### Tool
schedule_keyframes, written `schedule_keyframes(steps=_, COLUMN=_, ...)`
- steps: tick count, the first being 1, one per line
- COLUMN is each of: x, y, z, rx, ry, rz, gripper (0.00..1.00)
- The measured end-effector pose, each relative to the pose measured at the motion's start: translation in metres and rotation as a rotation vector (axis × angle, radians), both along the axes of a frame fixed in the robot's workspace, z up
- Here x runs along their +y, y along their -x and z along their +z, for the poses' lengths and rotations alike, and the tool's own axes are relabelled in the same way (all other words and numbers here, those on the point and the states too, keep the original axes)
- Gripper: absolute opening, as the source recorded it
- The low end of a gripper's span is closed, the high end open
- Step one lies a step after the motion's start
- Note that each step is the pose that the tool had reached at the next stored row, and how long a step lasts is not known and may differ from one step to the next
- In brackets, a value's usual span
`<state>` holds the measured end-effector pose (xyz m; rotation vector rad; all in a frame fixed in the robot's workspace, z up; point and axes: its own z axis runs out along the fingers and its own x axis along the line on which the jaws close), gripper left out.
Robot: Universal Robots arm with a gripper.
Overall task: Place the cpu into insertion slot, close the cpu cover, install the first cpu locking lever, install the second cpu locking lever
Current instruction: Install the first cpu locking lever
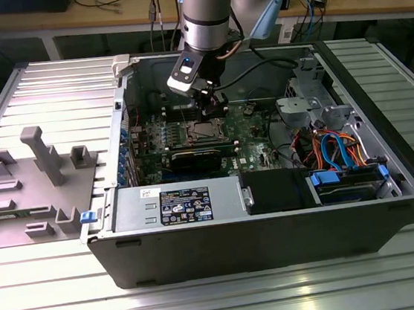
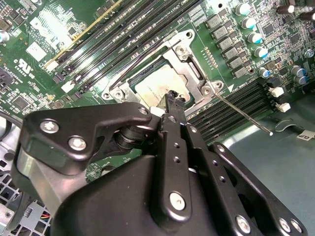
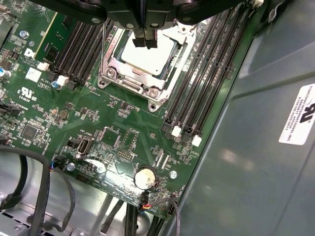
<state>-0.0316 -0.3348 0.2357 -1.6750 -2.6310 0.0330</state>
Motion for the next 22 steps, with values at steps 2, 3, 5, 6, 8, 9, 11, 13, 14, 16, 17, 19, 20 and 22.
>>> schedule_keyframes(steps=2, x=0.0000, y=0.0000, z=0.0000, rx=0.0000, ry=0.0000, rz=0.002, gripper=0.11)
schedule_keyframes(steps=3, x=0.0000, y=0.0000, z=0.0000, rx=0.0000, ry=0.0000, rz=0.002, gripper=0.11)
schedule_keyframes(steps=5, x=0.0000, y=0.0000, z=0.0000, rx=0.0000, ry=0.0000, rz=0.005, gripper=0.11)
schedule_keyframes(steps=6, x=0.0000, y=0.0000, z=0.0000, rx=0.0000, ry=0.0000, rz=0.006, gripper=0.11)
schedule_keyframes(steps=8, x=0.0000, y=0.0000, z=0.0000, rx=0.0000, ry=0.0000, rz=0.011, gripper=0.11)
schedule_keyframes(steps=9, x=0.0000, y=0.0000, z=-0.0001, rx=0.0000, ry=0.0000, rz=0.014, gripper=0.11)
schedule_keyframes(steps=11, x=0.0000, y=0.0000, z=0.0000, rx=0.0000, ry=0.0000, rz=0.019, gripper=0.11)
schedule_keyframes(steps=13, x=0.0000, y=0.0000, z=0.0000, rx=0.0000, ry=0.0000, rz=0.021, gripper=0.11)
schedule_keyframes(steps=14, x=0.0000, y=0.0000, z=-0.0001, rx=0.0000, ry=0.0000, rz=0.023, gripper=0.11)
schedule_keyframes(steps=16, x=0.0000, y=0.0000, z=-0.0001, rx=0.0000, ry=0.0000, rz=0.027, gripper=0.11)
schedule_keyframes(steps=17, x=0.0000, y=0.0000, z=-0.0001, rx=0.0000, ry=0.0000, rz=0.029, gripper=0.11)
schedule_keyframes(steps=19, x=0.0000, y=0.0000, z=-0.0001, rx=0.0000, ry=0.0000, rz=0.031, gripper=0.11)
schedule_keyframes(steps=20, x=0.0000, y=0.0000, z=-0.0001, rx=0.0000, ry=0.0000, rz=0.032, gripper=0.11)
schedule_keyframes(steps=22, x=0.0000, y=0.0000, z=-0.0001, rx=0.0000, ry=0.0000, rz=0.034, gripper=0.11)
